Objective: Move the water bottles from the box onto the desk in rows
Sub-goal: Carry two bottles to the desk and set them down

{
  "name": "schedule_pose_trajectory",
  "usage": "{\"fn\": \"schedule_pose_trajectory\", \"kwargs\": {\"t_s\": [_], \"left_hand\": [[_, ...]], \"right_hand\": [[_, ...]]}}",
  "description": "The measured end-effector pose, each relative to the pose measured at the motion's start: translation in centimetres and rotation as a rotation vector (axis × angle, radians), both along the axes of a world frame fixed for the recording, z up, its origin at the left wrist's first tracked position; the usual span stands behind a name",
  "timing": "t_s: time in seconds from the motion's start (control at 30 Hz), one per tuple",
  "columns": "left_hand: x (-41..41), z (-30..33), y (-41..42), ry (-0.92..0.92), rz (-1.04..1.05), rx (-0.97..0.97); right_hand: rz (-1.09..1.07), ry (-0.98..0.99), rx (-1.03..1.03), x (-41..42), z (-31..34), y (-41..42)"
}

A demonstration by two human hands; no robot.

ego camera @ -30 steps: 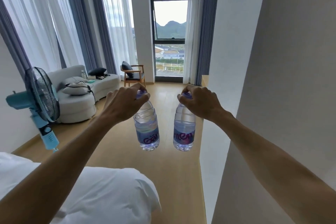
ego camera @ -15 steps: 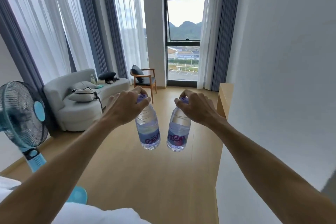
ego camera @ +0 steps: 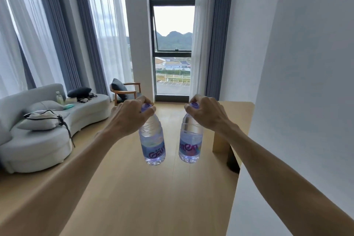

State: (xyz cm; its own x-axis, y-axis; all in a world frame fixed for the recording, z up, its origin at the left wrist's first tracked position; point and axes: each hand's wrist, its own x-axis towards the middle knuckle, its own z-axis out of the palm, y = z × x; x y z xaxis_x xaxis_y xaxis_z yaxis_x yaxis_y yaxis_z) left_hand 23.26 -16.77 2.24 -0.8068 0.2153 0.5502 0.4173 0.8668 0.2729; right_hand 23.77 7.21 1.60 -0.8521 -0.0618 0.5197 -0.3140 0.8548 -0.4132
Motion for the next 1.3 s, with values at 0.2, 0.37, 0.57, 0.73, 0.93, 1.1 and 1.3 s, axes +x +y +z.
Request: {"fn": "schedule_pose_trajectory", "kwargs": {"t_s": [0.2, 0.37, 0.57, 0.73, 0.93, 1.1, 1.3], "left_hand": [[-12.0, 1.1, 2.5, -0.005, -0.036, -0.012], [-22.3, 0.1, 4.6, -0.021, -0.078, -0.007], [-34.7, -1.4, 8.3, -0.019, -0.086, -0.027], [-44.9, -1.7, 12.3, -0.062, -0.082, -0.078], [-55.5, -2.3, 16.8, -0.076, -0.093, -0.052], [-63.8, -2.9, 21.4, -0.077, -0.151, -0.032], [-74.2, -4.5, 27.5, -0.097, -0.261, -0.028]], "right_hand": [[-0.024, 0.020, -0.054, -11.2, 0.5, 2.6], [-0.046, -0.015, -0.034, -20.2, -0.7, 5.1], [-0.040, -0.056, -0.005, -32.4, -2.5, 8.7], [-0.013, -0.093, 0.020, -43.0, -2.7, 12.8], [-0.043, -0.075, -0.019, -53.2, -3.3, 17.3], [-0.079, -0.088, -0.036, -60.4, -4.6, 21.4], [-0.149, -0.143, -0.017, -68.9, -5.8, 27.0]]}}
